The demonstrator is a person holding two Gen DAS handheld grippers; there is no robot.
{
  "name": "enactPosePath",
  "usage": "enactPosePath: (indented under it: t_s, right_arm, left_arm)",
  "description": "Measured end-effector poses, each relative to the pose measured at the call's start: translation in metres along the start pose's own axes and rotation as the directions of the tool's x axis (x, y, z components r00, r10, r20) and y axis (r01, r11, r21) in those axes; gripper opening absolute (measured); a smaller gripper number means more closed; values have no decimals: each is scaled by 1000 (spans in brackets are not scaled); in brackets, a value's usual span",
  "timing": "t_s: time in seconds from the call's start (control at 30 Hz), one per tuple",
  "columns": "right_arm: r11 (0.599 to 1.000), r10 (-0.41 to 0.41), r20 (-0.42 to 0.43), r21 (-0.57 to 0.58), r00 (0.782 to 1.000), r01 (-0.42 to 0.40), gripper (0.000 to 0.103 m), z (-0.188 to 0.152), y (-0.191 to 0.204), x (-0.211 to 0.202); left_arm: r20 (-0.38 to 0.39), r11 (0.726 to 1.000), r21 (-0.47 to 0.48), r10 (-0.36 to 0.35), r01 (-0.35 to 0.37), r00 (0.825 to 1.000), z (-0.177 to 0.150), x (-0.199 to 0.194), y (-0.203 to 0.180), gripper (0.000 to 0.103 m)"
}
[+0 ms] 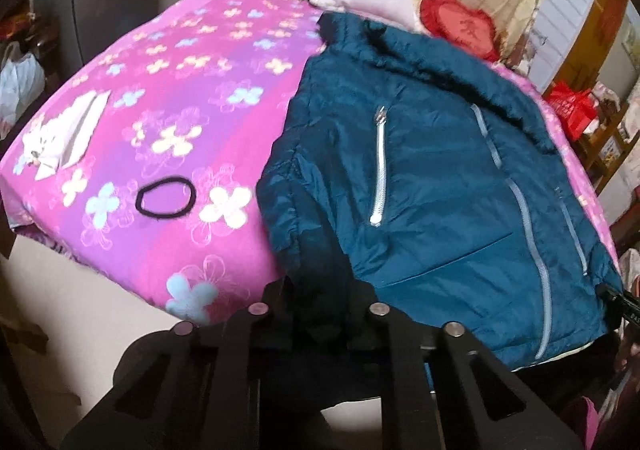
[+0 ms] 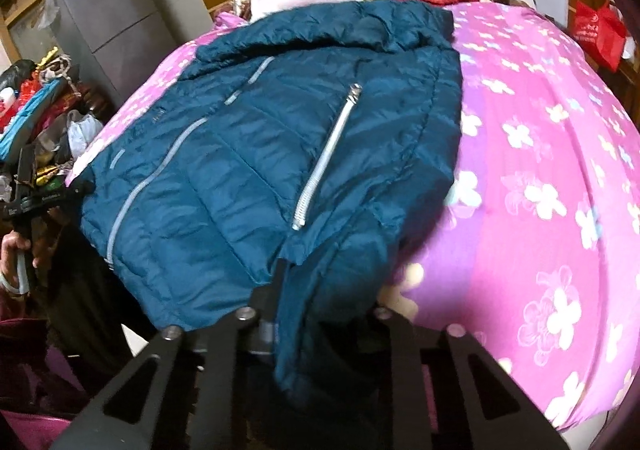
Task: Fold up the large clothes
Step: 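Grasp the jacket hem with both tools and lift it, then fold the held hem toward the collar with both tools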
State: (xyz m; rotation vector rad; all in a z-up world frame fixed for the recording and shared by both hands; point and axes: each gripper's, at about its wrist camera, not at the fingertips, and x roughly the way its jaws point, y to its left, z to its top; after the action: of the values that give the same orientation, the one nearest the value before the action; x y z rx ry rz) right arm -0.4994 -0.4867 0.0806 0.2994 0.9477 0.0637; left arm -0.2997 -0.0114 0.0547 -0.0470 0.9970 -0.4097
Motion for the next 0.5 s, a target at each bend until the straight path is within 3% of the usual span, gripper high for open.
enactPosePath:
  t_s: [0.3, 0.5]
  right_arm:
    - [993, 113, 136, 25, 984, -117, 16, 33, -4, -38]
    - [995, 99, 218, 0, 971, -101, 16, 62, -3, -52]
  left_arm:
    - [111, 999, -18, -35, 38, 993, 31, -36, -5, 0]
    - [169, 1000, -14, -24, 27, 985, 60, -44, -12, 0]
